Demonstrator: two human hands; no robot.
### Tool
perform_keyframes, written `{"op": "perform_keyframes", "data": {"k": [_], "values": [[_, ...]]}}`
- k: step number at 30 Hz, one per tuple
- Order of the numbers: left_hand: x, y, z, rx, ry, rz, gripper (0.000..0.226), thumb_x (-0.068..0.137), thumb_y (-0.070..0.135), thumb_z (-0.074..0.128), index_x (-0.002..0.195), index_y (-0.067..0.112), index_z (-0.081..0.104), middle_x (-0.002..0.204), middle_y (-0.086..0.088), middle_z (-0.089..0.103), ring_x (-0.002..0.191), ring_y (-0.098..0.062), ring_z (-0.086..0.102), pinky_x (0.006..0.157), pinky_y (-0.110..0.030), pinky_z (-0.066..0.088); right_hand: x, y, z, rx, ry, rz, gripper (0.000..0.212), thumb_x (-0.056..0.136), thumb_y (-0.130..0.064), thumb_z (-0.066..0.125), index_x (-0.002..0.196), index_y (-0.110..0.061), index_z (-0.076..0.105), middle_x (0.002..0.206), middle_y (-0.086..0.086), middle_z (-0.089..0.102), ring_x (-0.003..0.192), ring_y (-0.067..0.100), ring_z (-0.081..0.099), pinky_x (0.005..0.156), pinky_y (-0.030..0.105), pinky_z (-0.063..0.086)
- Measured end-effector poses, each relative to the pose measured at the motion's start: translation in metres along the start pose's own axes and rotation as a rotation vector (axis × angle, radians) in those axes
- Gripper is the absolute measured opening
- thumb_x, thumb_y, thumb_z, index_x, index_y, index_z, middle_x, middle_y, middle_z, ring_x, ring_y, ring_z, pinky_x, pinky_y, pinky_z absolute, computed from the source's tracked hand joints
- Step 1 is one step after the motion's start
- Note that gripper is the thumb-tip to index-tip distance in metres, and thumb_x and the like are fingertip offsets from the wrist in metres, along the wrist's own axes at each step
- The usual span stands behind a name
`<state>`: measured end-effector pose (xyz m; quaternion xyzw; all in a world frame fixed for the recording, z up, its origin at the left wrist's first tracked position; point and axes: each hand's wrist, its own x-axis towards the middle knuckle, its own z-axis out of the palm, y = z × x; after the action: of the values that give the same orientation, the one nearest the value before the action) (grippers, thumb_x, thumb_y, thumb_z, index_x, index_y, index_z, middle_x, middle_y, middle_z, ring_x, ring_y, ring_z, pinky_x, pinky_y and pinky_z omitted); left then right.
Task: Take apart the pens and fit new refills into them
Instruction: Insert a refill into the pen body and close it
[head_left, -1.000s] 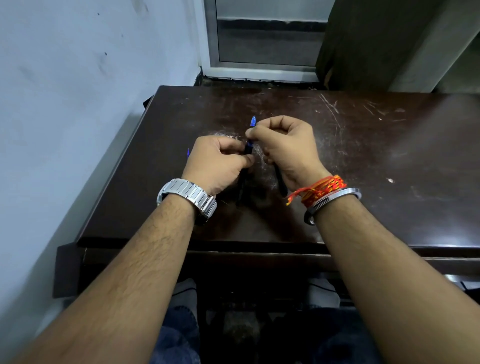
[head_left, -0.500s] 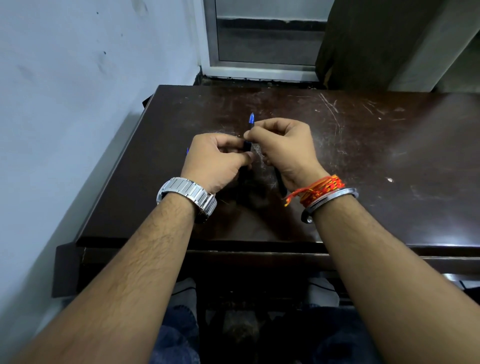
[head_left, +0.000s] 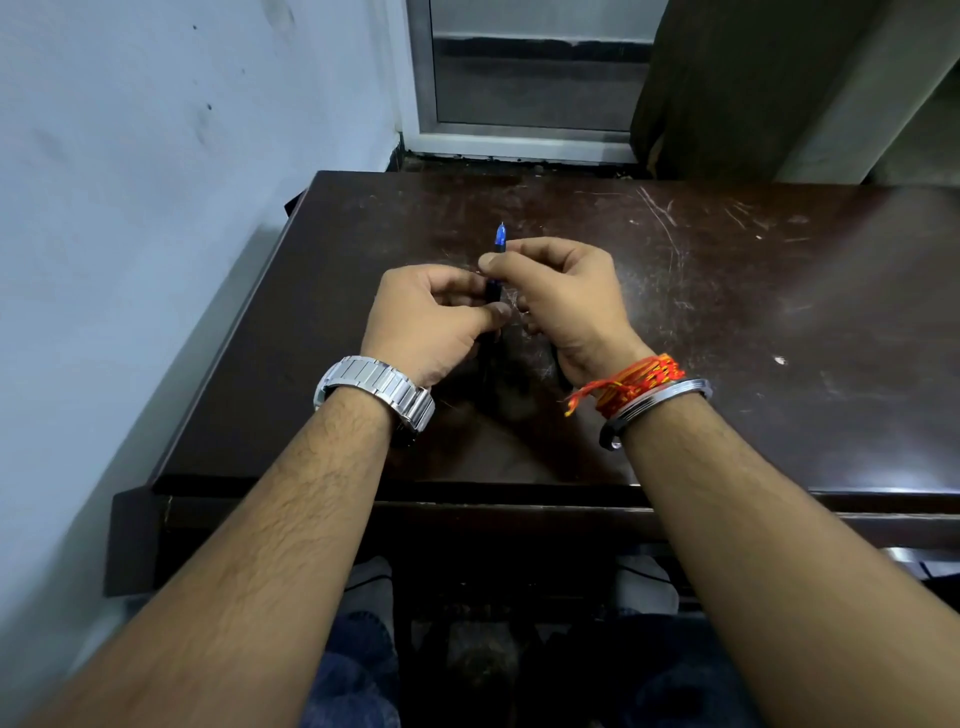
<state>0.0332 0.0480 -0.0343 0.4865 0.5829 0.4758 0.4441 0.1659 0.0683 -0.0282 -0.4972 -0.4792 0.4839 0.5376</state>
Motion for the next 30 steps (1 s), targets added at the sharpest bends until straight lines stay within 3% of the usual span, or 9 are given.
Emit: {"op": "perform_keyframes", "data": {"k": [2,6,9,13,17,21,25,30], "values": [[-0.0006,-0.0003,0.0,0.015,-0.022,0.016,0.023,0.054,0.026,0.086,0.075,0.033,0.08,0.083,-0.006,0.08,0.084,-0.028,0.078,0.083,-0.055,0.061,-0.0011,0.0005,0.0003,-0.002,0.008,-0.015,0.017,0.073,-0.01,0.087,0.081,-0.01,0.073,0.064,-0.001,0.068,0.049,0.002,0.059,0.047,0.016,0.045],[0.0004,-0.001,0.0003,0.024,0.002,0.008,0.022,0.055,0.025,0.087,0.075,0.025,0.079,0.08,-0.005,0.078,0.083,-0.03,0.077,0.081,-0.056,0.062,-0.0013,0.0011,0.0013,0.017,0.003,0.0,0.034,0.068,-0.022,0.092,0.09,-0.012,0.068,0.064,-0.002,0.058,0.051,0.005,0.052,0.048,0.02,0.044],[0.0003,-0.0007,0.0007,0.009,-0.003,0.008,0.02,0.053,0.025,0.087,0.071,0.03,0.079,0.083,-0.009,0.079,0.085,-0.032,0.077,0.082,-0.056,0.061,0.0001,0.0001,0.0028,0.017,0.007,0.013,0.019,0.073,-0.014,0.084,0.088,-0.013,0.073,0.069,-0.001,0.069,0.054,0.003,0.06,0.05,0.018,0.047],[0.0002,-0.0014,0.0011,0.014,-0.005,0.024,0.028,0.053,0.025,0.088,0.079,0.02,0.08,0.084,-0.008,0.08,0.085,-0.029,0.077,0.083,-0.055,0.061,-0.0019,0.0006,0.001,-0.004,-0.001,0.003,0.022,0.071,-0.011,0.088,0.085,-0.012,0.071,0.074,0.012,0.061,0.068,0.022,0.059,0.061,0.032,0.05],[0.0004,-0.0013,0.001,0.008,0.01,0.02,0.023,0.052,0.022,0.089,0.073,0.022,0.078,0.082,-0.009,0.079,0.083,-0.031,0.077,0.08,-0.056,0.062,-0.0021,-0.0005,0.0035,0.021,-0.011,0.0,0.009,0.076,-0.011,0.082,0.082,-0.01,0.075,0.064,-0.002,0.07,0.057,0.005,0.063,0.052,0.02,0.048],[-0.0027,0.0008,0.0013,0.021,0.011,0.038,0.034,0.05,0.021,0.091,0.081,0.014,0.078,0.083,-0.01,0.079,0.084,-0.03,0.077,0.08,-0.055,0.062,-0.0033,-0.0001,0.003,0.035,-0.007,-0.018,0.016,0.073,-0.01,0.087,0.081,-0.009,0.073,0.073,0.01,0.068,0.065,0.016,0.065,0.053,0.024,0.051],[-0.0043,0.0032,0.0006,0.019,0.04,0.055,0.03,0.058,0.012,0.096,0.074,0.018,0.072,0.081,-0.011,0.077,0.082,-0.03,0.076,0.077,-0.056,0.062,0.0002,0.0006,0.0036,0.036,0.003,-0.008,0.006,0.077,-0.011,0.081,0.075,-0.012,0.075,0.058,-0.006,0.067,0.05,0.002,0.058,0.047,0.02,0.046],[-0.0031,0.0036,0.0034,0.049,0.073,0.062,0.02,0.066,0.022,0.092,0.075,0.021,0.074,0.071,0.001,0.076,0.067,-0.013,0.073,0.068,-0.037,0.064,0.0025,0.0023,0.0015,0.024,0.016,-0.03,0.009,0.075,-0.012,0.081,0.07,-0.016,0.076,0.051,-0.009,0.064,0.044,-0.002,0.054,0.045,0.014,0.042]]}}
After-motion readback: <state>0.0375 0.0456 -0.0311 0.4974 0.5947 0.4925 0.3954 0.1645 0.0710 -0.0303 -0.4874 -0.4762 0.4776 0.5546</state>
